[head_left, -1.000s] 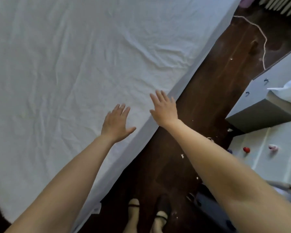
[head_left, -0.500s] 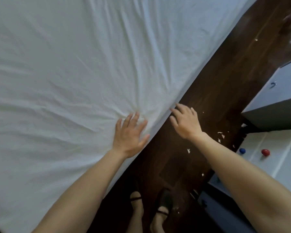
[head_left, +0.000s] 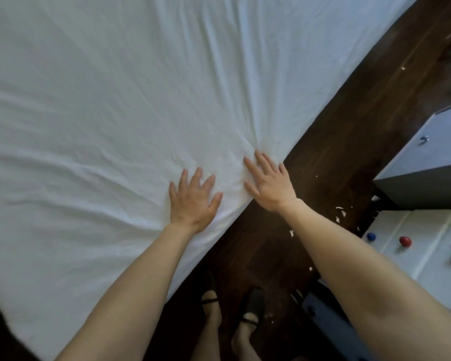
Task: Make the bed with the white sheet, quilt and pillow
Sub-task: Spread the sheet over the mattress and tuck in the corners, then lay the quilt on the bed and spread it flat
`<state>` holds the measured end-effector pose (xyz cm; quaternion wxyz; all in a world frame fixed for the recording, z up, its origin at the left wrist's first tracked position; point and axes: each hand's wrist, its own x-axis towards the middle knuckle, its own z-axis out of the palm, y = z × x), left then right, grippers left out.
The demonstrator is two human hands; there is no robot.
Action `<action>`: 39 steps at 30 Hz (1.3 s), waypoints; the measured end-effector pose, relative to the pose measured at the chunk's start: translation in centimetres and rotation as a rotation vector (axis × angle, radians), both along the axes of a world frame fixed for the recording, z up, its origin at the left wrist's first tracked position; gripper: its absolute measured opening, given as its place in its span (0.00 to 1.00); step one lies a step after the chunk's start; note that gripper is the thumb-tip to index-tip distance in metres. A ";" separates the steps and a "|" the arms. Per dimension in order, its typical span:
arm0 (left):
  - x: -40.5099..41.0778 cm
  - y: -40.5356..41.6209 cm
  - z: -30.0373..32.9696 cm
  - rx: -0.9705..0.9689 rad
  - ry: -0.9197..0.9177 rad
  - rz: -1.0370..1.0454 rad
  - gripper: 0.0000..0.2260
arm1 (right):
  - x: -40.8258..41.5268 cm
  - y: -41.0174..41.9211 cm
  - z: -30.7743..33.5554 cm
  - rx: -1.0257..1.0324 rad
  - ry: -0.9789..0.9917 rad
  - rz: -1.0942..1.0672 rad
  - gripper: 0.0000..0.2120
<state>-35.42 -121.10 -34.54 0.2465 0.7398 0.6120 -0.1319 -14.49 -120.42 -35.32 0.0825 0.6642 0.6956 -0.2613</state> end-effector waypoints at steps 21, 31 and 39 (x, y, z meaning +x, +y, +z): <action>40.0 28.9 36.8 -0.208 -0.447 -0.212 0.21 | 34.8 19.5 36.8 -0.069 0.485 -0.659 0.20; 59.5 50.4 44.1 -0.130 -0.605 -0.148 0.20 | 56.1 42.8 44.5 0.070 0.424 -0.568 0.20; 78.5 70.0 48.1 -0.104 -0.724 -0.142 0.18 | 74.8 58.0 48.8 0.228 0.422 -0.724 0.21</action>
